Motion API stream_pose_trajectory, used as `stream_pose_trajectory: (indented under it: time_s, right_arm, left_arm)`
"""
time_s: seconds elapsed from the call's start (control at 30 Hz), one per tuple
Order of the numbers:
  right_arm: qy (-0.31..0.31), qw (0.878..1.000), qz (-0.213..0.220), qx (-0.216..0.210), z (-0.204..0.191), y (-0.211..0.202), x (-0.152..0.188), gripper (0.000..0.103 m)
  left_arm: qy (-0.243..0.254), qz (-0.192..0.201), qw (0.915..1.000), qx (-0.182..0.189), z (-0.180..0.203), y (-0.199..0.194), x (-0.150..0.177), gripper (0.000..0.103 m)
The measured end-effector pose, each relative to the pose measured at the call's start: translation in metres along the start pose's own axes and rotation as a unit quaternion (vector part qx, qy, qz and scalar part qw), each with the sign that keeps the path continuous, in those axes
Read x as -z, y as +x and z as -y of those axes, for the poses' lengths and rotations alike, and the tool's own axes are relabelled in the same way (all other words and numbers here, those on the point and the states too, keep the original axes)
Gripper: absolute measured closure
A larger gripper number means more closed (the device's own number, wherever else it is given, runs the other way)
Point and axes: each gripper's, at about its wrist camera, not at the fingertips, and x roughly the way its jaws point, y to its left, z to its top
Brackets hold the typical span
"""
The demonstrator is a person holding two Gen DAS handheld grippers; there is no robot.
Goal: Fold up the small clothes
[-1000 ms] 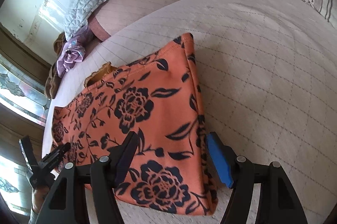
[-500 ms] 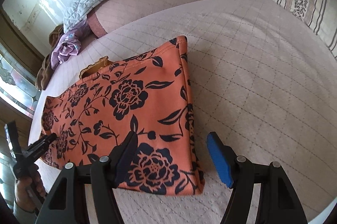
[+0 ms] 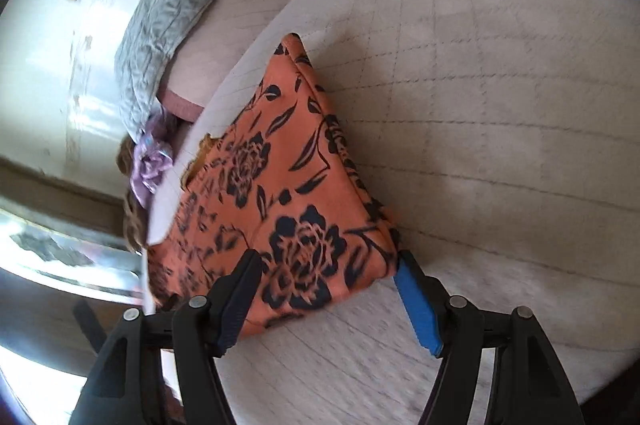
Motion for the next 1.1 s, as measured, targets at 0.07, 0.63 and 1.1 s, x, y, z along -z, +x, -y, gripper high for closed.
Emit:
stream_pose_trajectory:
  time_s: [0.07, 0.63, 1.1]
  right_arm:
    - [0.006, 1.0, 0.009, -0.004, -0.002, -0.002, 0.0, 0.033]
    - [-0.068, 0.996, 0.062, 0.019, -0.04, 0.003, 0.011, 0.092]
    - [-0.03, 0.998, 0.049, -0.006, -0.001, -0.012, -0.023, 0.035]
  left_arm:
    - [-0.001, 0.006, 1.0, 0.001, -0.002, -0.003, -0.001, 0.046]
    - [0.003, 0.048, 0.9988, -0.005, 0.006, -0.023, -0.008, 0.046]
    - [0.034, 0.003, 0.9991, -0.026, 0.015, 0.021, 0.002, 0.043]
